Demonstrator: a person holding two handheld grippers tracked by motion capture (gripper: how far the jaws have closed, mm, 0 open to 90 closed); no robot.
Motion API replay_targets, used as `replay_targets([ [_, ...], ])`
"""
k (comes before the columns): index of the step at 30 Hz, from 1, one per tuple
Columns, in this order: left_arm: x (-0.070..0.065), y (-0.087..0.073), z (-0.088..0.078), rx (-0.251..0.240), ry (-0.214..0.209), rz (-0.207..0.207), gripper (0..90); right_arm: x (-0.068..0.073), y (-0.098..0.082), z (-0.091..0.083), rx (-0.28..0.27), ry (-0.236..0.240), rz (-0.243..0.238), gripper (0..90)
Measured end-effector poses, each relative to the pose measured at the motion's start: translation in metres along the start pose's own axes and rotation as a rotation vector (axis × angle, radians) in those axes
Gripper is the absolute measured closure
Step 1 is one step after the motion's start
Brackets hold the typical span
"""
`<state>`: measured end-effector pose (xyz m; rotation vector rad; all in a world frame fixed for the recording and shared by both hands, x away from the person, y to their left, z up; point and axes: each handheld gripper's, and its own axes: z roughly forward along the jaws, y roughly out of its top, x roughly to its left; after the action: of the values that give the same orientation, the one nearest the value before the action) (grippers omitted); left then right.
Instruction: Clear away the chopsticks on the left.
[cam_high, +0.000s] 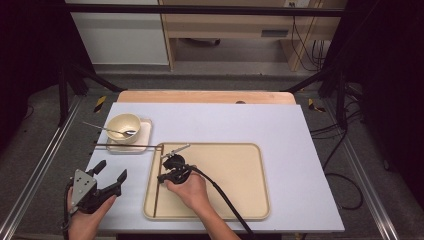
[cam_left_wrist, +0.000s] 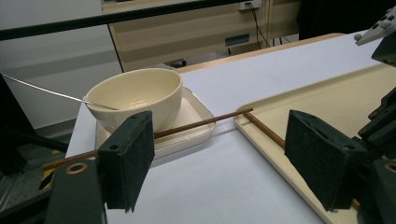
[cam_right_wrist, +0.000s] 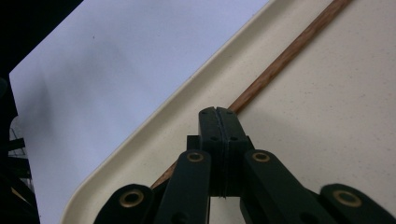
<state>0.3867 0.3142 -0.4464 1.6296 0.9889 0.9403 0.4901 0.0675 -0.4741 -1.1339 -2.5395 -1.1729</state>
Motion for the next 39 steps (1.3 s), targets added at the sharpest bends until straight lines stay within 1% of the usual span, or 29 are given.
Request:
replay_targets([
  [4, 0.0, 0.0, 0.0, 0.0, 0.0, 0.001, 24.2, -0.001, 0.0, -0.002, 0.002, -0.003, -0.008, 90.0],
  [14, 0.0, 0.0, 0.0, 0.0, 0.0, 0.002, 24.3, -0.001, 0.001, -0.005, 0.002, -0.009, -0.009, 90.0],
  [18, 0.0, 0.0, 0.0, 0.001, -0.001, 0.003, 24.3, -0.002, 0.001, -0.006, 0.002, -0.012, -0.014, 90.0],
  [20, 0.0, 0.0, 0.0, 0.0, -0.001, 0.004, 24.2, -0.003, 0.001, -0.007, 0.005, -0.013, -0.025, 90.0],
  [24, 0.001, 0.0, 0.0, 0.004, 0.001, 0.007, 24.3, -0.002, 0.001, -0.008, 0.001, -0.017, -0.025, 90.0],
  [26, 0.001, 0.0, 0.0, 0.002, 0.001, 0.004, 24.3, -0.002, 0.0, -0.011, 0.002, -0.024, -0.039, 90.0],
  [27, 0.001, 0.0, 0.0, 0.001, 0.001, 0.003, 24.2, -0.002, 0.0, -0.013, -0.001, -0.027, -0.033, 90.0],
  [30, 0.0, 0.0, 0.0, 0.001, 0.001, 0.004, 24.3, -0.004, 0.0, -0.017, -0.013, -0.039, -0.048, 90.0],
  [32, 0.0, 0.0, 0.0, 0.002, 0.001, 0.004, 24.3, -0.005, -0.001, -0.019, -0.017, -0.04, -0.05, 90.0],
  [34, 0.0, 0.0, 0.0, 0.003, -0.001, 0.007, 24.3, -0.005, -0.003, -0.025, -0.034, -0.045, -0.079, 90.0],
  [36, 0.0, 0.0, 0.0, 0.003, -0.001, 0.009, 24.3, -0.004, -0.004, -0.031, -0.057, -0.055, -0.114, 80.8],
  [37, 0.0, 0.0, 0.0, 0.005, -0.001, 0.011, 24.2, -0.004, -0.005, -0.033, -0.074, -0.067, -0.136, 76.1],
  [38, 0.0, 0.0, 0.0, 0.005, -0.001, 0.011, 24.2, -0.004, -0.005, -0.033, -0.074, -0.067, -0.136, 76.1],
  [39, -0.001, 0.0, 0.001, 0.006, -0.002, 0.015, 24.2, -0.003, -0.007, -0.038, -0.099, -0.076, -0.164, 67.8],
])
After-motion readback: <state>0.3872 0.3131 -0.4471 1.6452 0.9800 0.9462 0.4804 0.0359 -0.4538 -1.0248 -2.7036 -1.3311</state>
